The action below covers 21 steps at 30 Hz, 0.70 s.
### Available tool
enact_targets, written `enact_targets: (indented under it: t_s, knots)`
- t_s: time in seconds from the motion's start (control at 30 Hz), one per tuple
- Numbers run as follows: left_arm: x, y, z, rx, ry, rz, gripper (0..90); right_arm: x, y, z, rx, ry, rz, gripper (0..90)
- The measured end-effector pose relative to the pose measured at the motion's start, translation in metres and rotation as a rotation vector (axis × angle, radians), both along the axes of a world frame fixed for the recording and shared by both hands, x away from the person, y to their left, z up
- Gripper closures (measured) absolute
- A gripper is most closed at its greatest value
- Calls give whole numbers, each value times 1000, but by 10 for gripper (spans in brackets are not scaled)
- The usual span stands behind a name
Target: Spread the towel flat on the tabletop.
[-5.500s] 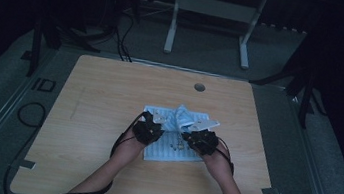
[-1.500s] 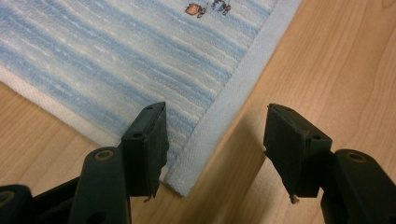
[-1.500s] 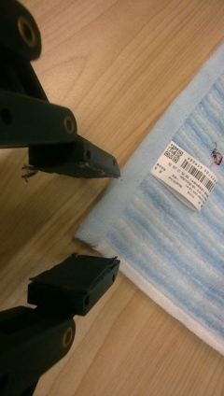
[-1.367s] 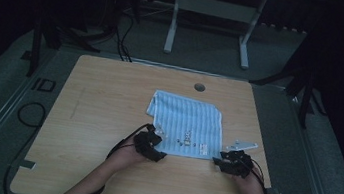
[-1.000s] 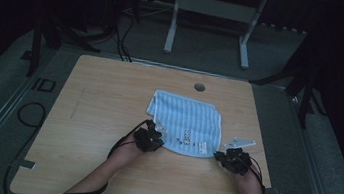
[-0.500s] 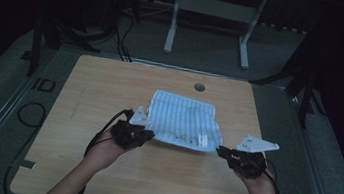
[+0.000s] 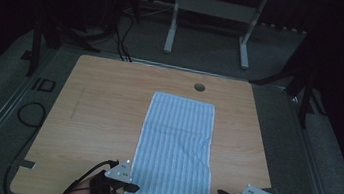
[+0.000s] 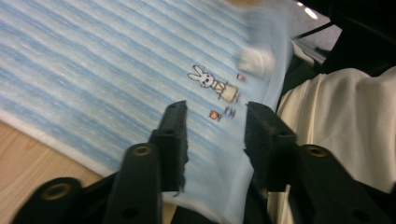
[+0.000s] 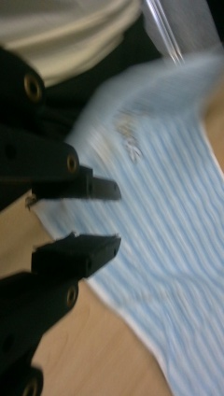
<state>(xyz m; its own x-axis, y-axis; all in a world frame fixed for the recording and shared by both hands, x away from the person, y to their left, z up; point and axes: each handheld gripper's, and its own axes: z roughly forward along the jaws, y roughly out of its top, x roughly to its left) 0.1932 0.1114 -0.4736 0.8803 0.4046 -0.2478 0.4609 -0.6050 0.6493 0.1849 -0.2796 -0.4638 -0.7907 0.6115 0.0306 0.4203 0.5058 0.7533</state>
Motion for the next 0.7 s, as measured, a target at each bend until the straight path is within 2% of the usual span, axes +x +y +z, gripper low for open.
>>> enact_targets:
  t_s: [0.07, 0.1, 0.13, 0.17, 0.23, 0.27, 0.33, 0.43, 0.5, 0.53, 0.57, 0.6, 0.63, 0.67, 0.7]
  knots:
    - [10, 0, -4, 21, -20, 33, 548, 5, -1, 1, -1, -8, -17, 636]
    - [21, -1, -9, 48, -37, 32, 541, 11, -1, 1, -4, -19, -23, 625]
    - [27, -3, -12, 61, -32, 43, 492, 25, 1, -2, 1, -8, -22, 594]
    - [34, -4, -16, 74, -36, 53, 491, 31, 3, -4, 3, -7, -27, 585]
    - [49, -8, -24, 78, -12, 61, 491, 48, 8, -12, 19, 6, -20, 585]
    - [56, -10, -27, 85, -18, 60, 491, 57, 12, -17, 20, 23, -25, 585]
    - [68, -13, -31, 66, 5, 73, 488, 72, 20, -27, 0, 23, -20, 571]
    - [89, -18, -34, 77, -6, 88, 454, 95, 31, -39, -26, 24, -19, 560]
    - [101, -20, -36, 82, -33, 99, 445, 111, 36, -45, -27, 32, -33, 557]
    - [107, -21, -38, 95, -44, 116, 430, 118, 38, -48, -33, 28, -46, 557]
    - [111, -21, -41, 94, -81, 143, 423, 126, 39, -51, -36, 32, -57, 557]
    - [115, -22, -45, 86, -88, 163, 423, 133, 41, -54, -44, 35, -72, 560]
    - [118, -23, -49, 107, -88, 171, 423, 138, 42, -57, -51, 35, -89, 569]
    - [120, -25, -52, 129, -110, 183, 423, 143, 43, -60, -53, 36, -98, 571]
    - [122, -26, -55, 130, -112, 187, 424, 147, 43, -63, -55, 40, -104, 574]
